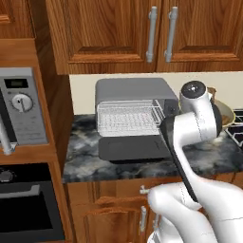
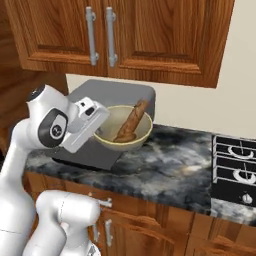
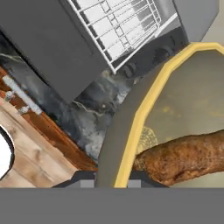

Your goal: Pick up the heated bread from the toaster oven and place it in the bowl. Then move the bread bowl to the dining counter.

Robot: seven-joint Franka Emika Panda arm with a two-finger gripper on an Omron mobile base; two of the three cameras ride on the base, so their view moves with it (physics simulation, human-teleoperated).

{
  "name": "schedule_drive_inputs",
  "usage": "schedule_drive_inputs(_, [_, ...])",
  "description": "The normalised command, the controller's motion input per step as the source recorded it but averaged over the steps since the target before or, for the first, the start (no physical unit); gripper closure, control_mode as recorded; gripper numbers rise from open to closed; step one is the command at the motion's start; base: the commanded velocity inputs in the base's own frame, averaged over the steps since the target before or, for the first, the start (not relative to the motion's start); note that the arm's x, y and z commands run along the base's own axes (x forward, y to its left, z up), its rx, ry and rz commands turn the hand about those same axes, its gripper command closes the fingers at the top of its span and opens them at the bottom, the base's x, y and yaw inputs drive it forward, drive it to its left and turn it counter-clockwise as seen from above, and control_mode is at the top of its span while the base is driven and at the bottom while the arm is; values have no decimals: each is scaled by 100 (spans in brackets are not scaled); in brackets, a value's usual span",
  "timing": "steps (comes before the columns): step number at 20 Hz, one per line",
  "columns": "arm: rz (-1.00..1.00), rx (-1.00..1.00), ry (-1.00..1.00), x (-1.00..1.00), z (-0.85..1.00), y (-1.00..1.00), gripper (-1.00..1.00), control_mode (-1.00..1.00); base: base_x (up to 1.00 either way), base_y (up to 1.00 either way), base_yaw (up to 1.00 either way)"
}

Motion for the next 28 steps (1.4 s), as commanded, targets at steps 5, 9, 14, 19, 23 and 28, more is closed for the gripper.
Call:
schedule_drive_inputs(5, [0,0,0,0,0,0,100,100,-85,0,87])
schedule_drive_inputs(9, [0,0,0,0,0,0,100,100,-33,0,100])
schedule_drive_inputs(14, [0,0,0,0,0,0,100,100,-5,0,100])
schedule_drive_inputs(19, [0,0,0,0,0,0,100,100,-1,0,100])
schedule_drive_inputs(23, [0,0,0,0,0,0,100,100,-1,0,100])
schedule_drive_inputs(28, [0,0,0,0,0,0,100,100,0,0,100])
